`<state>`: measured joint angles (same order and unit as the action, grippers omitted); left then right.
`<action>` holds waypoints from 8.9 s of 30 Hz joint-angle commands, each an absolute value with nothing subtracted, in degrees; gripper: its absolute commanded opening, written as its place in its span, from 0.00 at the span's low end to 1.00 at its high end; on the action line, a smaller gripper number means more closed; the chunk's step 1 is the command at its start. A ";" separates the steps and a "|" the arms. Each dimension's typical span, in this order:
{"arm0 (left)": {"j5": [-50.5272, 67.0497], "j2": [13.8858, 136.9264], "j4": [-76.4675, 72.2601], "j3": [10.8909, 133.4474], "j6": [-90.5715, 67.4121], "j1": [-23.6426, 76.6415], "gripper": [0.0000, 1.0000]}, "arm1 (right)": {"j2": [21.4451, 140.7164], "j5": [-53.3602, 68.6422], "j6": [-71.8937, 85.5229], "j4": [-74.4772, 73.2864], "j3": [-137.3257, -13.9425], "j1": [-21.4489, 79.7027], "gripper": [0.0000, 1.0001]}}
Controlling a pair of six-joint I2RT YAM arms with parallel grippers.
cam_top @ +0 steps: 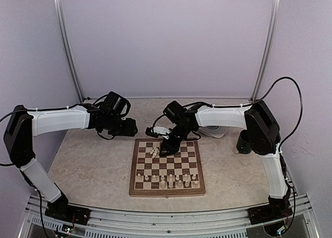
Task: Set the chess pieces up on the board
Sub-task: Pick up the chess pile from the chessboard, then place the chess pile on the chessboard, then pick up the chess pile from the chessboard, then adjust the chess pile on the chessboard.
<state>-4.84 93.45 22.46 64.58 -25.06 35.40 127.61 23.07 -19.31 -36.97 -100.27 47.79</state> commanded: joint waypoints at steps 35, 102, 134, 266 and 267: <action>21.88 91.58 0.48 54.32 -27.83 36.71 0.60 | 116.63 27.66 -19.59 -29.82 -89.82 46.52 0.02; 11.10 88.58 -16.94 43.15 -5.15 47.25 0.52 | 119.91 32.98 -25.68 -38.46 -92.79 44.83 0.07; -5.30 105.02 12.74 65.52 10.37 55.52 0.47 | 106.50 36.46 -23.58 -31.91 -81.88 32.26 0.41; 21.54 91.62 -26.54 43.94 -36.56 47.48 0.00 | 118.86 39.05 -13.65 -28.73 -84.82 37.27 0.99; 21.01 91.38 -25.90 43.88 -36.30 47.40 0.00 | 118.46 38.99 -14.03 -28.75 -84.64 37.31 0.99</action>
<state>21.58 93.82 -29.36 42.92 -38.35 47.92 120.46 39.79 -12.78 -28.51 -85.97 37.69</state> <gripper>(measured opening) 0.132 0.992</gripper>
